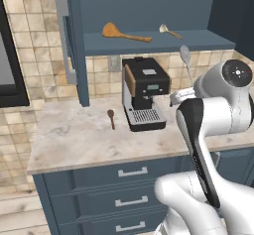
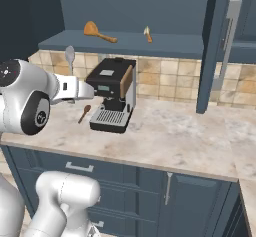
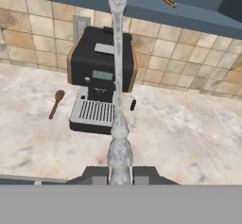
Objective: Organize the utensils by type. Pick up the wooden spoons from the counter and place them in the open cabinet. Then pick up the metallic utensils from the counter and place them in the open drawer.
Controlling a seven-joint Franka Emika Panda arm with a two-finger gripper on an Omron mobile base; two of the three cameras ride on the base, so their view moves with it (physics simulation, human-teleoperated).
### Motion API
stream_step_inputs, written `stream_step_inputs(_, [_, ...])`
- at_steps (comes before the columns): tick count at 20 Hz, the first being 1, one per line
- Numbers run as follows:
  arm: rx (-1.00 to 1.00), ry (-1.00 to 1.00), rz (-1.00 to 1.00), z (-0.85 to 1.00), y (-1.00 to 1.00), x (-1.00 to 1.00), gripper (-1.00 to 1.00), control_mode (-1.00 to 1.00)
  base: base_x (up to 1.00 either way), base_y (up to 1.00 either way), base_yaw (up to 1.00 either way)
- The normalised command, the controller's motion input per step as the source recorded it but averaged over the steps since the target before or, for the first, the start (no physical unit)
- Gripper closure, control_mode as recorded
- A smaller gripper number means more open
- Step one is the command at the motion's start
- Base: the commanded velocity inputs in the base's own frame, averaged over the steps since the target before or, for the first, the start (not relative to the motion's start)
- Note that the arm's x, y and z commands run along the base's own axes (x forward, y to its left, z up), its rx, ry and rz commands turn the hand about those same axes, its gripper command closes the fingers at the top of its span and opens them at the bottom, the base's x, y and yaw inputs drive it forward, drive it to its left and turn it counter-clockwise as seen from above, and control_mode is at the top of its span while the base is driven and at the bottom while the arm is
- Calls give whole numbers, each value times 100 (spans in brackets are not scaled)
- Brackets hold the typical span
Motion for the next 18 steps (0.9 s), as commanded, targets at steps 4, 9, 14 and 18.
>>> stream_step_inputs(4, [0,0,0,0,0,0,100,100,-52,4,9])
stream_step_inputs(9, [0,0,0,0,0,0,100,100,-32,34,25])
stream_step_inputs(14, [0,0,0,0,0,0,100,100,-32,49,55])
stream_step_inputs(18, [0,0,0,0,0,0,100,100,-32,62,68])
